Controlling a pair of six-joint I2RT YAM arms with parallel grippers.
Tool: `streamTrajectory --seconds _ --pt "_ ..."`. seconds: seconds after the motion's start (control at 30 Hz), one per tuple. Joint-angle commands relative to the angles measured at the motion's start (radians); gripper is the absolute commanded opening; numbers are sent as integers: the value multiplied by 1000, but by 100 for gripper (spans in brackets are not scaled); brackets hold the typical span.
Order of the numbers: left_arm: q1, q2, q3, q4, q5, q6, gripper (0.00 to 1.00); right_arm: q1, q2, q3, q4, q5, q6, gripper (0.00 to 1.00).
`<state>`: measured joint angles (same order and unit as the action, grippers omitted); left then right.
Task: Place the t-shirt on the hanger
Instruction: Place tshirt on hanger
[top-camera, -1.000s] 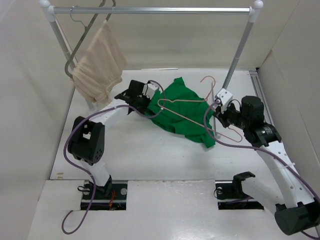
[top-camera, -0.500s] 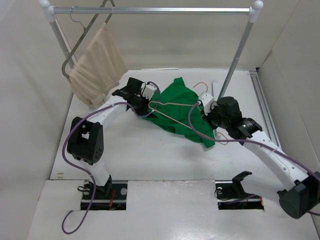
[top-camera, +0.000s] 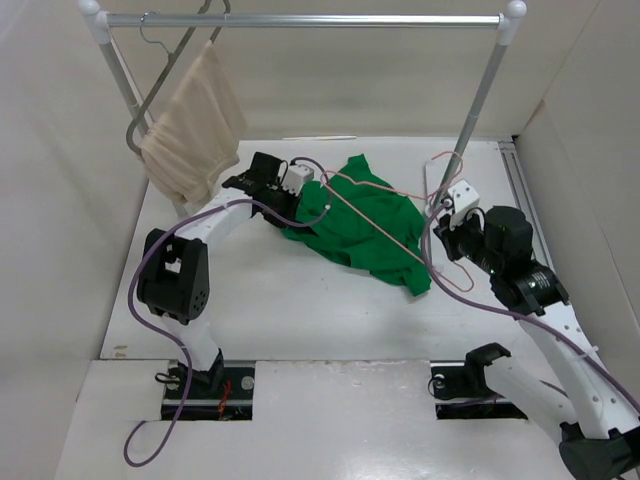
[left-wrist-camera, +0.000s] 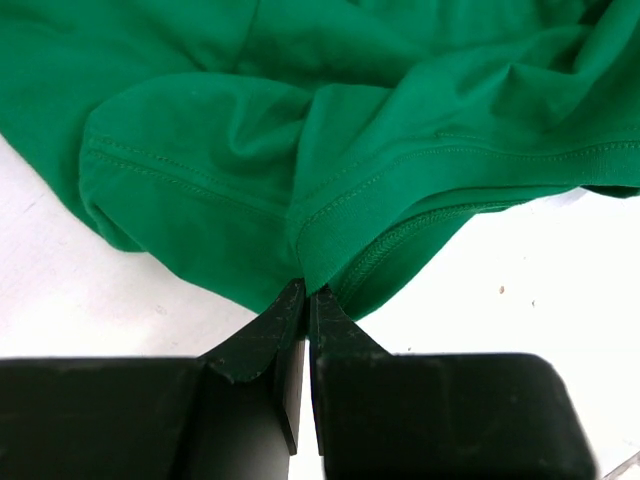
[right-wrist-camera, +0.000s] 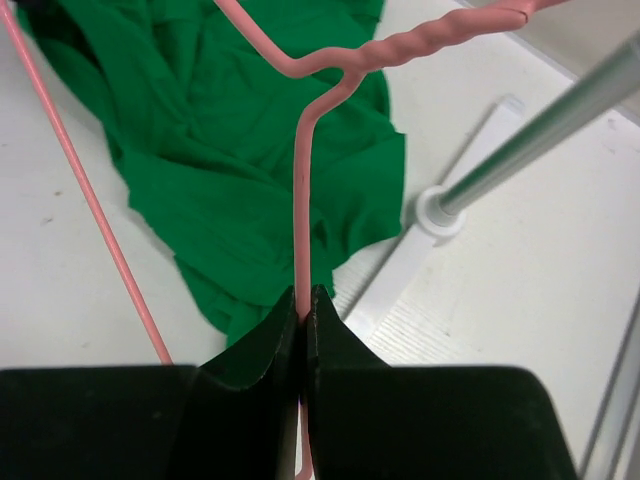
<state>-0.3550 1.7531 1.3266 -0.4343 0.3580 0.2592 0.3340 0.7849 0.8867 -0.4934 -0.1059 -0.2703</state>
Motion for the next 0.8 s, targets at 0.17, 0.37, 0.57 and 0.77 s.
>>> streamTrajectory --seconds 0.17,0.37,0.57,0.77 --pt "2 25 63 19 44 -32 0 48 4 -32 -37 -11 19 0" --pt "2 34 72 19 75 -66 0 190 -38 -143 -21 -72 -3 0" --pt "2 54 112 -17 93 -75 0 330 159 -114 -14 87 26 0" --pt "2 45 112 -37 102 -35 0 339 272 -34 -5 235 36 0"
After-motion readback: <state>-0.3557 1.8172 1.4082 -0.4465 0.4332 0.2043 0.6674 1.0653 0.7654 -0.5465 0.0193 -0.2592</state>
